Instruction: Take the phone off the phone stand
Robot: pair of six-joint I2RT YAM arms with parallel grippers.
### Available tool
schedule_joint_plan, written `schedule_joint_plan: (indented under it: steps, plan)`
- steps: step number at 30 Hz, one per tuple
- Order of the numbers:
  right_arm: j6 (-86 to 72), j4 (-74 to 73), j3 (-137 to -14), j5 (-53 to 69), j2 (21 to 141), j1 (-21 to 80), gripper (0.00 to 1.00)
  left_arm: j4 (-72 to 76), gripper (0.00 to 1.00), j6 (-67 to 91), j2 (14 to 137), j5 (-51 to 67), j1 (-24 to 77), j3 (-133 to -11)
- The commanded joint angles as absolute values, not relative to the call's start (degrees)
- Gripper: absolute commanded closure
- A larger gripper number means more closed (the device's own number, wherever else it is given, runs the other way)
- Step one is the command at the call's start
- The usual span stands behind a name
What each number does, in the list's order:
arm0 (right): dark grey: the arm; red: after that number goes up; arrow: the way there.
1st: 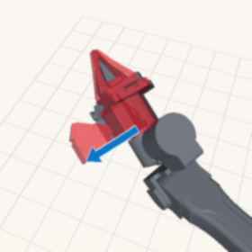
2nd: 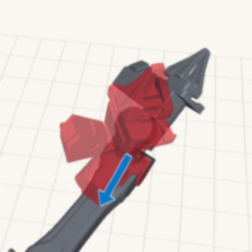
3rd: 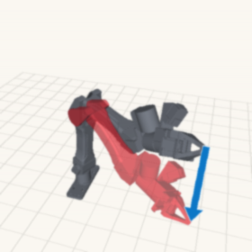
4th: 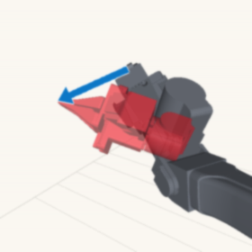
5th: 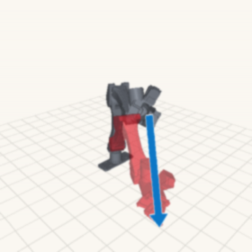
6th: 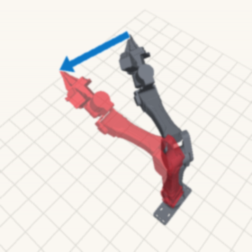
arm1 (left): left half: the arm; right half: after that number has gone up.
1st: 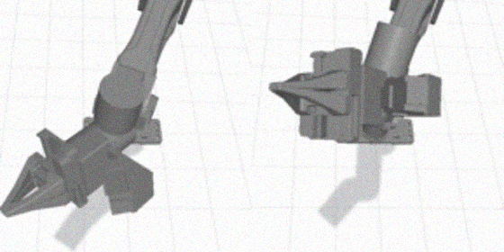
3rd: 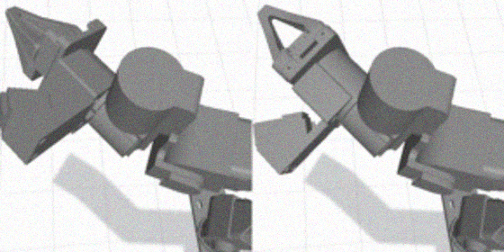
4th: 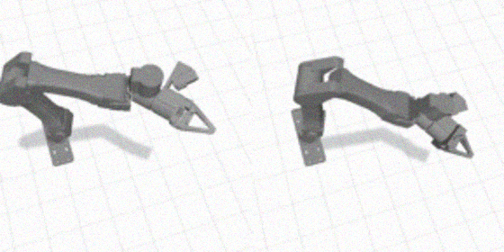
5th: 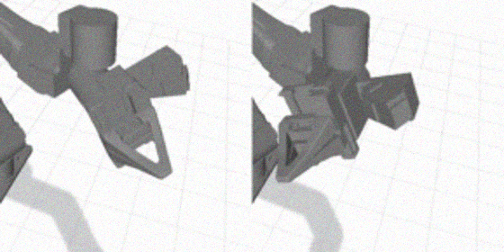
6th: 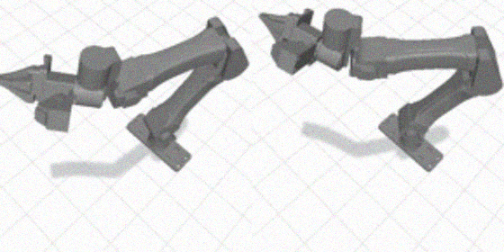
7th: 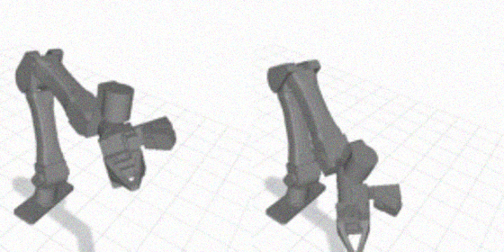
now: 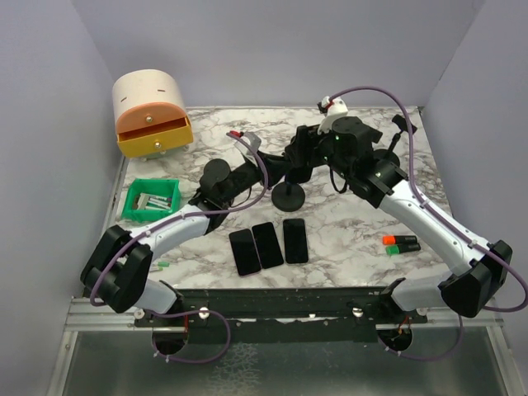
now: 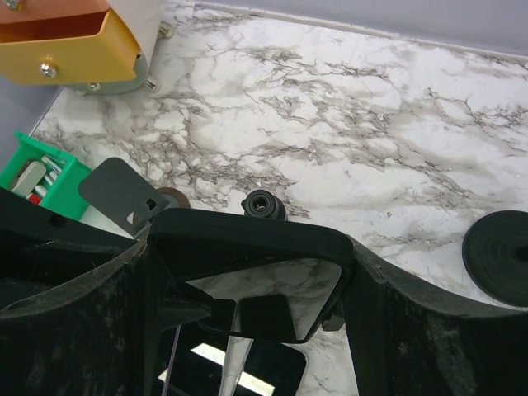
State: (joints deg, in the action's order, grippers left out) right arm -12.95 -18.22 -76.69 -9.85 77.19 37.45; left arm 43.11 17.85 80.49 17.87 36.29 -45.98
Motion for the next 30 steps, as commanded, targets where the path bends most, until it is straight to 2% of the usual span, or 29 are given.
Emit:
schedule_joint_plan:
  steps: [1,16,30]
  plan:
    - [-11.6,-20.2,-75.1,-17.8,74.8,36.6,1.0,49.2,1.0,27.0,82.1,17.9,30.6,-43.2]
    - [-15.6,-16.2,-69.6,-19.5,72.0,35.9,1.0,58.9,1.0,41.3,85.2,22.6,26.5,-41.0]
    - [-17.4,-5.5,-63.2,-8.2,65.7,35.5,1.0,69.0,1.0,52.8,91.5,30.4,24.6,-41.7]
